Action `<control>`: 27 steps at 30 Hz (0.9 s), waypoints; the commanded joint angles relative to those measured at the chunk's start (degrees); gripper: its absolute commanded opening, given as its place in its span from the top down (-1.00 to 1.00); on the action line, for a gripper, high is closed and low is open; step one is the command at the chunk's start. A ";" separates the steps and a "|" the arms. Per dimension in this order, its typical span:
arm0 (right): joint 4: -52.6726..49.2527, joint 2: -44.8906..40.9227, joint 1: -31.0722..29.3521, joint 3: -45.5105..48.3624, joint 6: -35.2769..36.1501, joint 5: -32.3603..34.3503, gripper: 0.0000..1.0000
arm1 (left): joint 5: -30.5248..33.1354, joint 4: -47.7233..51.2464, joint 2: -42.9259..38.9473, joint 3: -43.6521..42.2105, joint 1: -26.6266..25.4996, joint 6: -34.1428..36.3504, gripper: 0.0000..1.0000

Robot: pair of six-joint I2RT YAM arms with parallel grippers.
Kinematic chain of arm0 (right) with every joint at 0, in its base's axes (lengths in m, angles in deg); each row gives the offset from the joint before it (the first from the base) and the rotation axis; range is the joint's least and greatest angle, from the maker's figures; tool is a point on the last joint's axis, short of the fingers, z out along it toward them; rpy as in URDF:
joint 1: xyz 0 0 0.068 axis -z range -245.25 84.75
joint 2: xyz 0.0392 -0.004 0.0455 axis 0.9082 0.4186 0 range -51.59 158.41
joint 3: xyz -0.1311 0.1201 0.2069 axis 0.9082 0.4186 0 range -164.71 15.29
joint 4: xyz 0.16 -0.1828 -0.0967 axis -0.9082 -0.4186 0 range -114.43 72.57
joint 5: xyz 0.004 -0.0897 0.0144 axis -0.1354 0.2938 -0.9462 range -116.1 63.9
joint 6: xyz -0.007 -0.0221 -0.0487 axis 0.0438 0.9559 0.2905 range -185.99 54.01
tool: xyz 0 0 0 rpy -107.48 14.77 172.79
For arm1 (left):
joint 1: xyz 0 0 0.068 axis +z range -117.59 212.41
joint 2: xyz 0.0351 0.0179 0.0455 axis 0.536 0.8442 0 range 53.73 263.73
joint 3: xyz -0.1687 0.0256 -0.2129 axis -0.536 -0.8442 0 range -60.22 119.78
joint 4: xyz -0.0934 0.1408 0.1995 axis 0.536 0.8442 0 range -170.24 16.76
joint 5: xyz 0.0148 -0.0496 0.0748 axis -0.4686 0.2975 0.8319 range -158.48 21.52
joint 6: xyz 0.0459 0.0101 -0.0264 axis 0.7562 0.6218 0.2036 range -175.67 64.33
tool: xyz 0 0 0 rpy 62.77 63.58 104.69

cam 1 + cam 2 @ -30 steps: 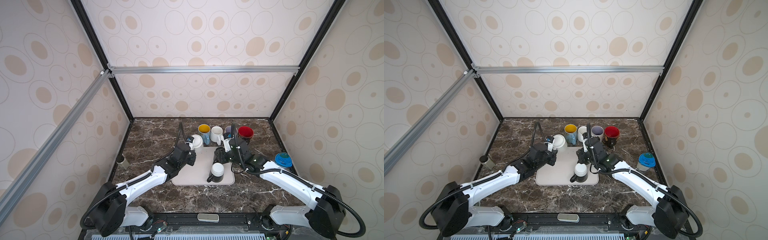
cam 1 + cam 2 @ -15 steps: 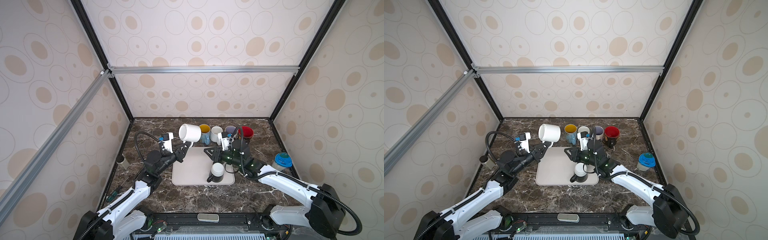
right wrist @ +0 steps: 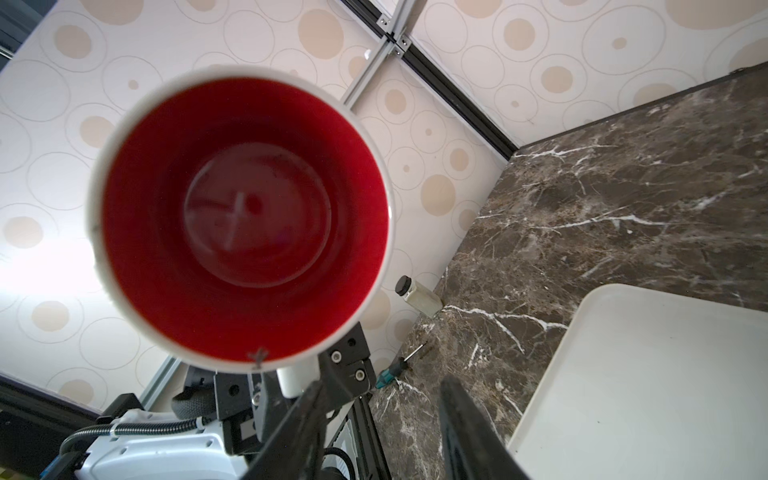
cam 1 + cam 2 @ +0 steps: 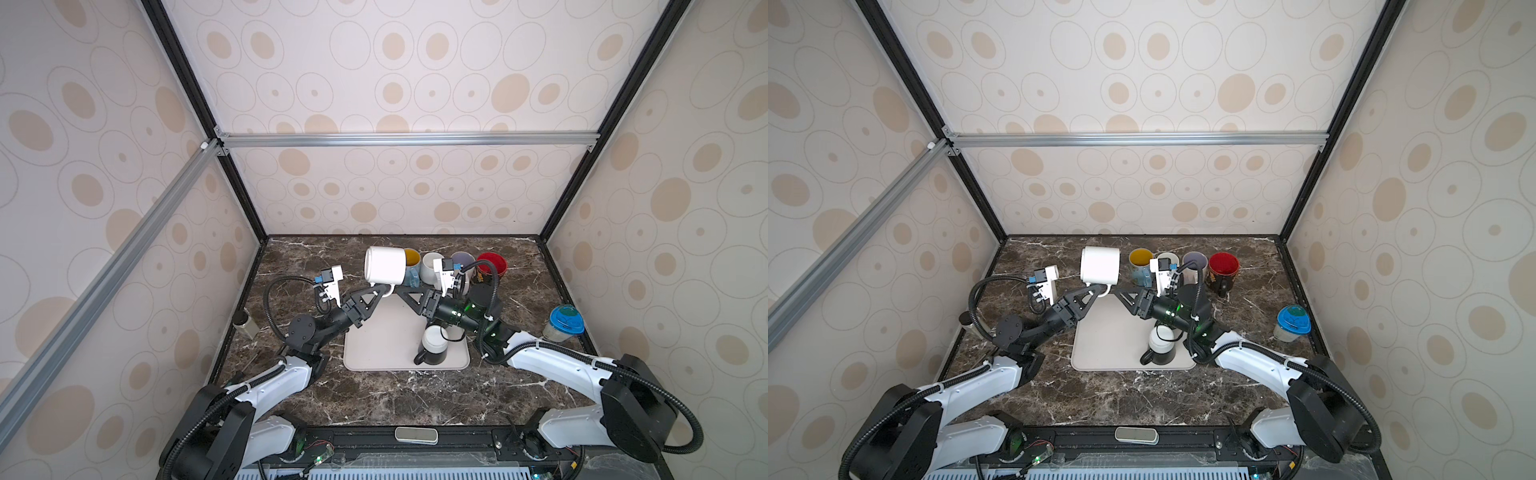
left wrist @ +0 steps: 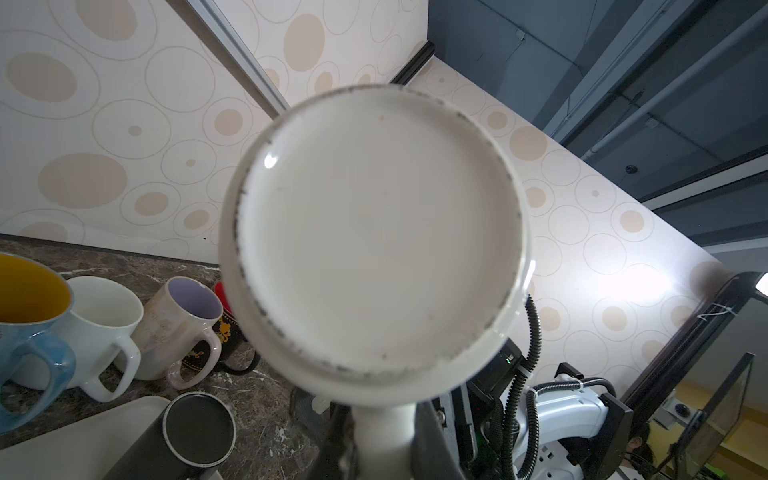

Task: Turn the mug right side up
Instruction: 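Grasp the red-lined white mug's body with the right gripper while the left holds it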

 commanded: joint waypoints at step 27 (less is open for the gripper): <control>8.62 3.19 -1.95 -3.35 0.30 -2.92 0.41 | -4.19 -21.07 5.88 1.10 0.34 -10.42 1.00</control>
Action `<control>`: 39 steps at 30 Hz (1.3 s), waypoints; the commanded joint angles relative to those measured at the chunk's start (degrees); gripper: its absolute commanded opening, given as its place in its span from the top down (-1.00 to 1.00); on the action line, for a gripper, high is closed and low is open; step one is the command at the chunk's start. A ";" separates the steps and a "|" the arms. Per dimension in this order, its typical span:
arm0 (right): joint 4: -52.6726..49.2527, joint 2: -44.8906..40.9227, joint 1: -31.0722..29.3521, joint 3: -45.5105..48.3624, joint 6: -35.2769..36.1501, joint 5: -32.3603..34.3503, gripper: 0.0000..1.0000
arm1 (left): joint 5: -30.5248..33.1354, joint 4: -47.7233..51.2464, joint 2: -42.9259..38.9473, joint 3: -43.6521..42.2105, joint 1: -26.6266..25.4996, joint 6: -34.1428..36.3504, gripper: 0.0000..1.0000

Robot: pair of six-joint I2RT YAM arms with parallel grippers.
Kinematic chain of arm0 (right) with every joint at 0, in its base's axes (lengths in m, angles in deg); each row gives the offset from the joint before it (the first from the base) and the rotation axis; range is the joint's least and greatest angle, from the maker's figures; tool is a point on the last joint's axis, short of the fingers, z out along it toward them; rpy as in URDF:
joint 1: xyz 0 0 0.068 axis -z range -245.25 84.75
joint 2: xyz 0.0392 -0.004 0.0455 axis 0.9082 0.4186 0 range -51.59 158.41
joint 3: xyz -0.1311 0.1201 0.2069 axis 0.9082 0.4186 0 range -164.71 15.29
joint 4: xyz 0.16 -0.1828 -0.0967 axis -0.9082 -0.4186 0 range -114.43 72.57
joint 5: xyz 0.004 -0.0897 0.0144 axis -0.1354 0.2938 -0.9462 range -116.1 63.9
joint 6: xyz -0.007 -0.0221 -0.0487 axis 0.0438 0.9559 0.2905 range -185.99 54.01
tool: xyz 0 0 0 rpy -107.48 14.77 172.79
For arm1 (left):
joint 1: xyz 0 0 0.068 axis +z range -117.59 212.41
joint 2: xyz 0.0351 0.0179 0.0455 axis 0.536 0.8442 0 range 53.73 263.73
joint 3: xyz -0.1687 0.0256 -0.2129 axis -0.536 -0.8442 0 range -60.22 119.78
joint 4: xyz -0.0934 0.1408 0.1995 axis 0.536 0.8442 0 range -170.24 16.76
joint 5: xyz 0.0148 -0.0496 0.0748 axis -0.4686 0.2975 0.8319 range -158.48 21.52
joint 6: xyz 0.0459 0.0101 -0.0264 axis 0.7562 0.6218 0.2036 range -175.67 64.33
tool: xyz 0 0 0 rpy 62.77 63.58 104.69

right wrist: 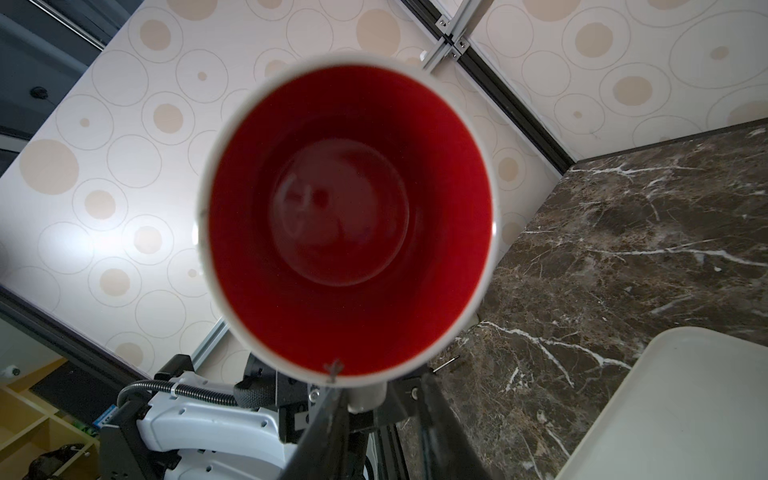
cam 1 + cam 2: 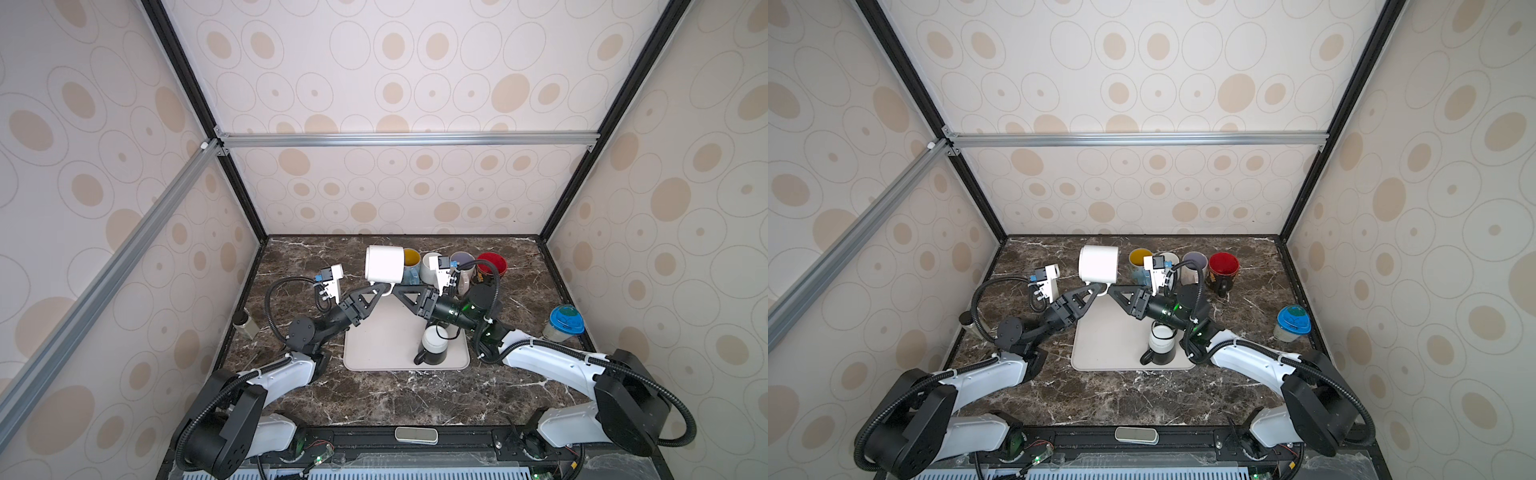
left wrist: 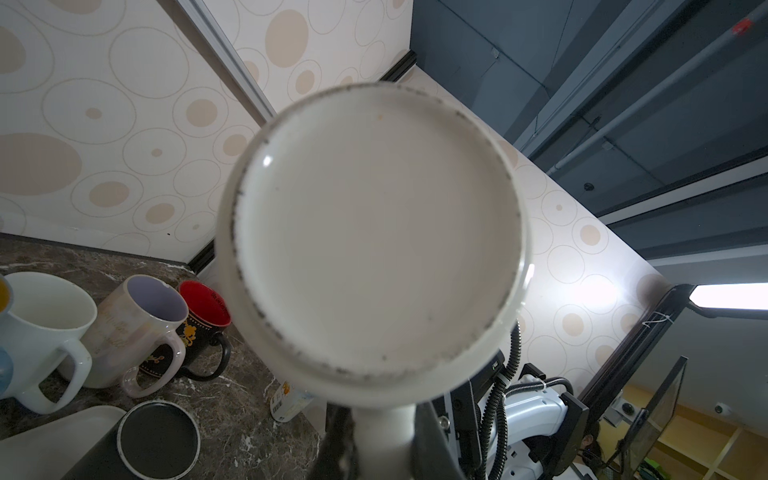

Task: Turn the mug right side up
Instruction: 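Grasp the red-lined white mug's body with the right gripper while the left holds it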

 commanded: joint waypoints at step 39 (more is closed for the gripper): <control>0.97 2.03 -0.43 -2.48 1.08 1.21 1.00 | -2.10 -7.82 5.14 -0.18 -1.95 -0.81 0.32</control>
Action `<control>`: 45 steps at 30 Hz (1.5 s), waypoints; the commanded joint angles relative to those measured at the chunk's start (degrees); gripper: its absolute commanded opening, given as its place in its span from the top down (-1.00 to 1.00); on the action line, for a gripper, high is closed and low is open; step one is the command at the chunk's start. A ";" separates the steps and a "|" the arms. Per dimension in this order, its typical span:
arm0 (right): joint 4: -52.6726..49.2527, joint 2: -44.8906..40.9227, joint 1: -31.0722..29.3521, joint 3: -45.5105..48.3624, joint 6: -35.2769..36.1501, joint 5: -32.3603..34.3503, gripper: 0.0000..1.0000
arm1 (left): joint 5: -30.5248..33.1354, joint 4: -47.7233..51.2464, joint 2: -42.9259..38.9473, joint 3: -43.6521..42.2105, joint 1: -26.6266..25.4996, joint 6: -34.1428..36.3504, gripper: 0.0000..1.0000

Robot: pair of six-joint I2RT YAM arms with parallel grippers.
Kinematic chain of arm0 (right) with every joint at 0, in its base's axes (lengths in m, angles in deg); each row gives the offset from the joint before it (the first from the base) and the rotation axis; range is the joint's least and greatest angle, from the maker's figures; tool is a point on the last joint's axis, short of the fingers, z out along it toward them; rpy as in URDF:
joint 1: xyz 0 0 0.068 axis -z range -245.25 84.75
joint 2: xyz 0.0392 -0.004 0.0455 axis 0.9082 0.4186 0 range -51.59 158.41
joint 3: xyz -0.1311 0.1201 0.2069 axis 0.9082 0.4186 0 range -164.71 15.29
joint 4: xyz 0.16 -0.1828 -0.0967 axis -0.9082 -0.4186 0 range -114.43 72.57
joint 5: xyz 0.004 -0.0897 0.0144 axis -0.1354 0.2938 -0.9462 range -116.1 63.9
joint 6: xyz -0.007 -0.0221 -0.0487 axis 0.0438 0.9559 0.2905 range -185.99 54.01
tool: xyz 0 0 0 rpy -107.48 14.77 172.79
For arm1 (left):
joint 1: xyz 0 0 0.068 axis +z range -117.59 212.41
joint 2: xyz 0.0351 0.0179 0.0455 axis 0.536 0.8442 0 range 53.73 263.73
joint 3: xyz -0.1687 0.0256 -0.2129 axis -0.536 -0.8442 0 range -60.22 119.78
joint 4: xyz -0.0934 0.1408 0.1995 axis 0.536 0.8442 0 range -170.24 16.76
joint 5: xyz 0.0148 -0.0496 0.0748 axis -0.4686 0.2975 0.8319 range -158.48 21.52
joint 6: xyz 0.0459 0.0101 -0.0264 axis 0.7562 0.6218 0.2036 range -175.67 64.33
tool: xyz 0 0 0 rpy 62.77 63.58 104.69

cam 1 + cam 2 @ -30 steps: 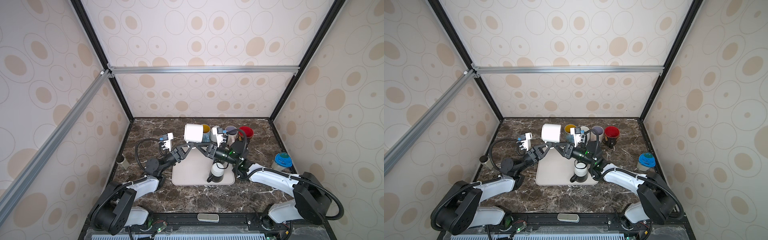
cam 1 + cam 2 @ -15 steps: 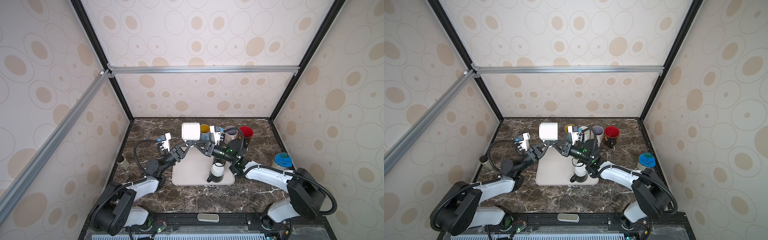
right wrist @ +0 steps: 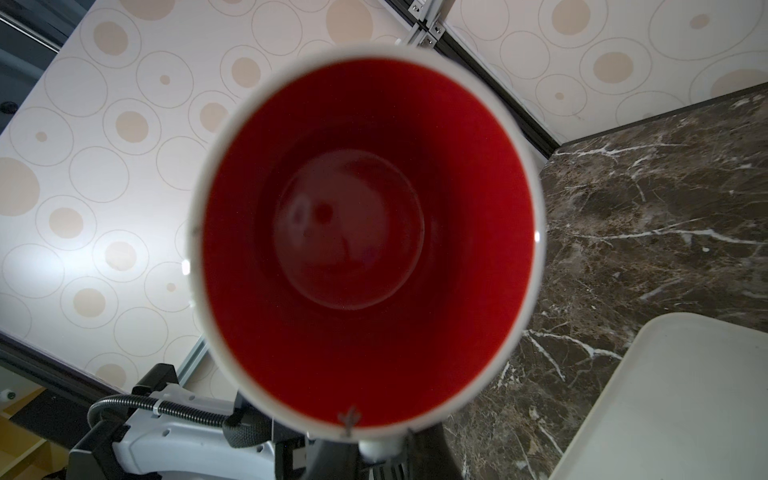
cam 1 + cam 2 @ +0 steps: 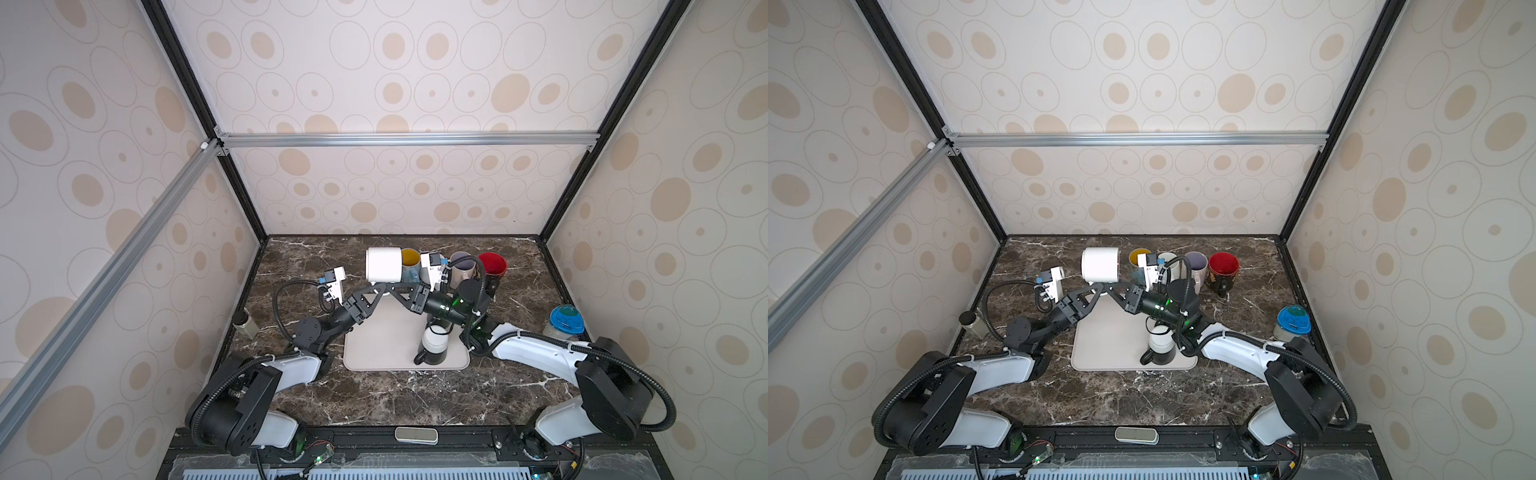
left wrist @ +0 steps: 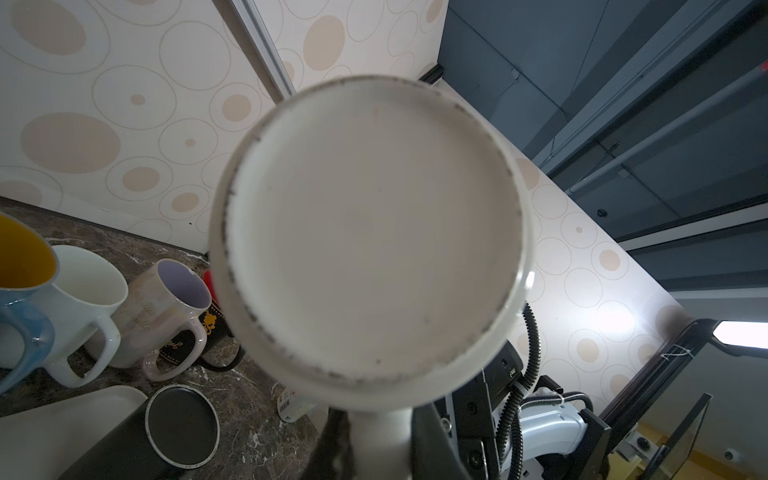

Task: Turn the mug right side up
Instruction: 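Grasp the red-lined white mug's body with the right gripper while the left holds it, then carry the white mug upright with the right gripper while the left releases and withdraws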

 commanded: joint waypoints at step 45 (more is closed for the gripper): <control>-70.90 21.48 -3.53 -50.00 27.05 32.18 1.00 | 38.08 88.02 -31.13 5.09 -1.50 41.15 -1.00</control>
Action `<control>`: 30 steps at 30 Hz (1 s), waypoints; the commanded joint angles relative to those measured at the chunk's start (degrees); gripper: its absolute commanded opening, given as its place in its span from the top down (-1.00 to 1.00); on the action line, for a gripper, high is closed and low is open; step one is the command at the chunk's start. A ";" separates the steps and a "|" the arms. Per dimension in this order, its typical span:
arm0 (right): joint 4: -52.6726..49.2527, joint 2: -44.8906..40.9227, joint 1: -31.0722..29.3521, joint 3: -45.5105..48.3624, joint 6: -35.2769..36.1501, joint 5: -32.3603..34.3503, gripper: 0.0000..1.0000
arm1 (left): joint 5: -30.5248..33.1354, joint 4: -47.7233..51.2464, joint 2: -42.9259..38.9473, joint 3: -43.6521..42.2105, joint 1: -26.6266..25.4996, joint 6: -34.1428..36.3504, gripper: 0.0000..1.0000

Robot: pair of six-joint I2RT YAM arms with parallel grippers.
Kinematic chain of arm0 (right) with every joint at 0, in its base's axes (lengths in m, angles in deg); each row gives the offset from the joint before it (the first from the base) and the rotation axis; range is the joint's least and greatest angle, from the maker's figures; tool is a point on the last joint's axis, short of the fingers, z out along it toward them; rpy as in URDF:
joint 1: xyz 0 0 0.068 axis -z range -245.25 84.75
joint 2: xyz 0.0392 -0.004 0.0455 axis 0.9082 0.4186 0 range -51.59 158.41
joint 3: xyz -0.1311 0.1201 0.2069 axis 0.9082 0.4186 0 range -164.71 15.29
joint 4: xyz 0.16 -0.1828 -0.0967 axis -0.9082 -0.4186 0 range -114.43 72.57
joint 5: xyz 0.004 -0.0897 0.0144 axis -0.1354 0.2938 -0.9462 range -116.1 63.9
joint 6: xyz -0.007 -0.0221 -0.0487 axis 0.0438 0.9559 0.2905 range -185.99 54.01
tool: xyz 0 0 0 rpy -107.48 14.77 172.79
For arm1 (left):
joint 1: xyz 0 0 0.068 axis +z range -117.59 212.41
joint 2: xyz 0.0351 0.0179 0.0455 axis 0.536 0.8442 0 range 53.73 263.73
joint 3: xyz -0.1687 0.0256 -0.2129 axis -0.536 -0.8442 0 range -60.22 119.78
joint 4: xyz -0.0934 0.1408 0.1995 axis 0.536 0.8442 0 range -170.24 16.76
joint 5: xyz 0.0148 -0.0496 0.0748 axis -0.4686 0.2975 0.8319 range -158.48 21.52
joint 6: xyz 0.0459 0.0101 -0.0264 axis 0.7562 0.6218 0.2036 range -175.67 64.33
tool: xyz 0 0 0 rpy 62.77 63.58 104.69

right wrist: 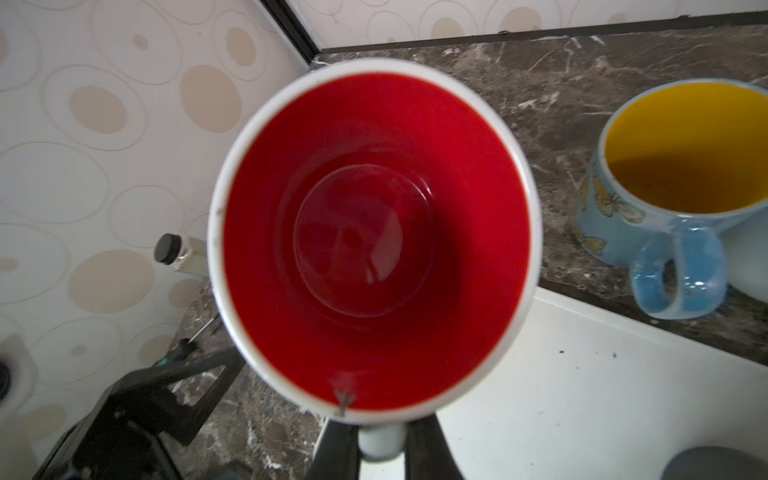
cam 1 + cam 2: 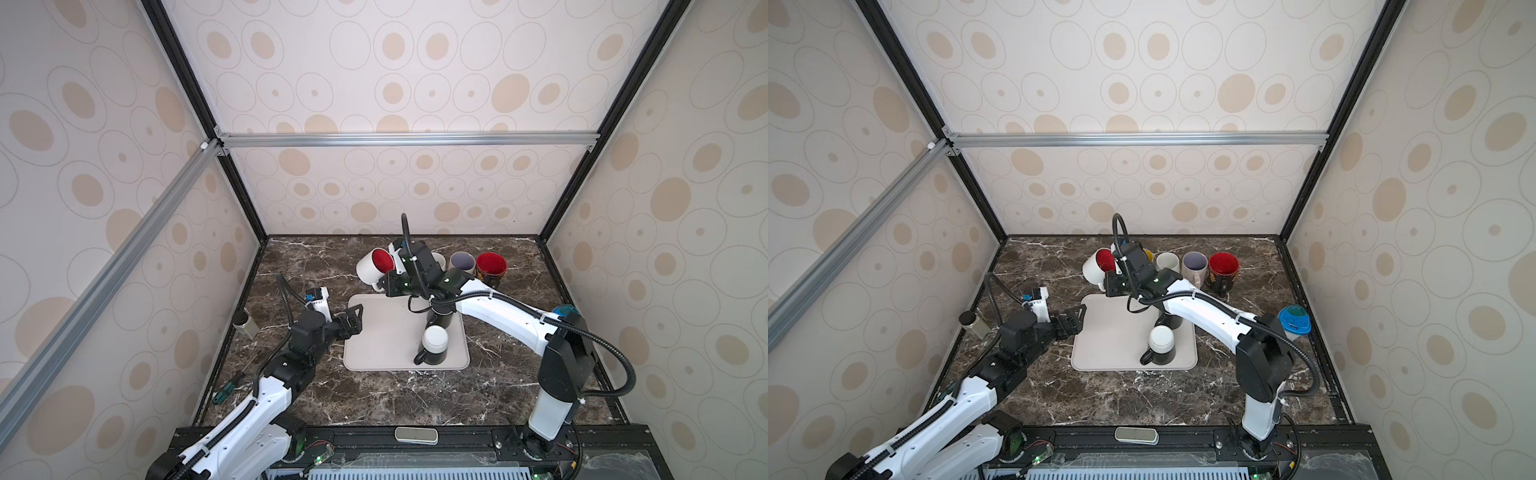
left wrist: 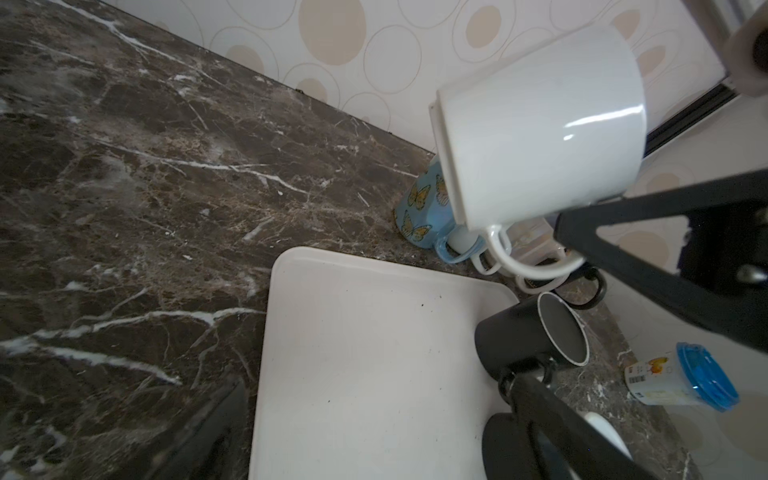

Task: Turn the mug right side up
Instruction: 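Carry the white mug upright with the right gripper while the left releases and withdraws, then lower the upright red-lined white mug beside the blue mug with the right gripper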

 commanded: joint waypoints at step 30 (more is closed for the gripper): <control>-25.21 32.04 4.40 -45.36 3.90 10.53 1.00 | 4.23 2.75 -0.02 3.24 -7.11 6.45 -0.93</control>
